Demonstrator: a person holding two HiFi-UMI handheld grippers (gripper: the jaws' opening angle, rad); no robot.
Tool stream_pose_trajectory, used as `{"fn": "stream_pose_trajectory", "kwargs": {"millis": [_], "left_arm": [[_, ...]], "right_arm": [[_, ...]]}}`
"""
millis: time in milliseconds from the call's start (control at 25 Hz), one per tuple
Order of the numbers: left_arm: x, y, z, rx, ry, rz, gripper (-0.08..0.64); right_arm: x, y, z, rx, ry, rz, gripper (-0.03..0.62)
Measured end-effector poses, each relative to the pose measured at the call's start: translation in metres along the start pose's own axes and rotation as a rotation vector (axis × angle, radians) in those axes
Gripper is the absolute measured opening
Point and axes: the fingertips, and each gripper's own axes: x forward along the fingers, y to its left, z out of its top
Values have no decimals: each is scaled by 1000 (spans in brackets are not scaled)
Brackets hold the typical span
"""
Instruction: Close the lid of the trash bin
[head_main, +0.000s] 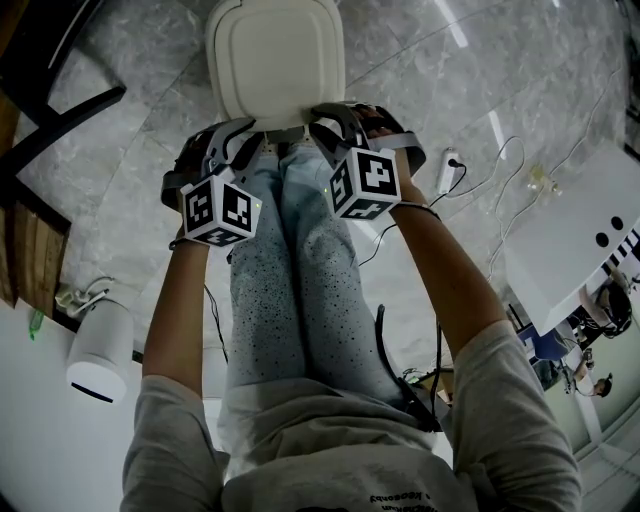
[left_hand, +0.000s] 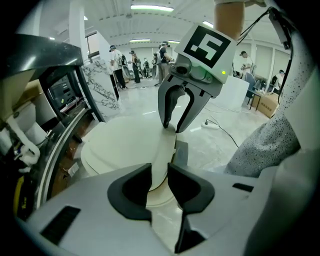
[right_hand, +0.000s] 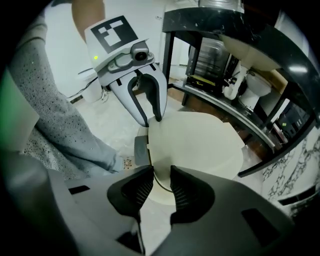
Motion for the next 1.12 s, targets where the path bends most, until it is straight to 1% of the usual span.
{"fn": "stream_pose_trajectory", "kwargs": {"millis": [200,280,400,520,680,1120], "left_arm": [[2,4,-1,-82,17,-36,107],[3,6,-2,-125,14,-42,107],[4,10,-2,-194,11,-32,85],[7,11,-4,-224,34,-23,64],[9,12,-5,-239,54,-14,58],[16,14,-10,-263,88,-9,44]], "right_arm": [[2,-5,3,181,-15,68,124],[3,-9,4,237,-18,74,118],[4,-12,3,284,-9,62,83],[5,-12,1,319,10,53,61],[9,-13,0,350,30,42,54],[16,-12,-2,354,64,32,44]]}}
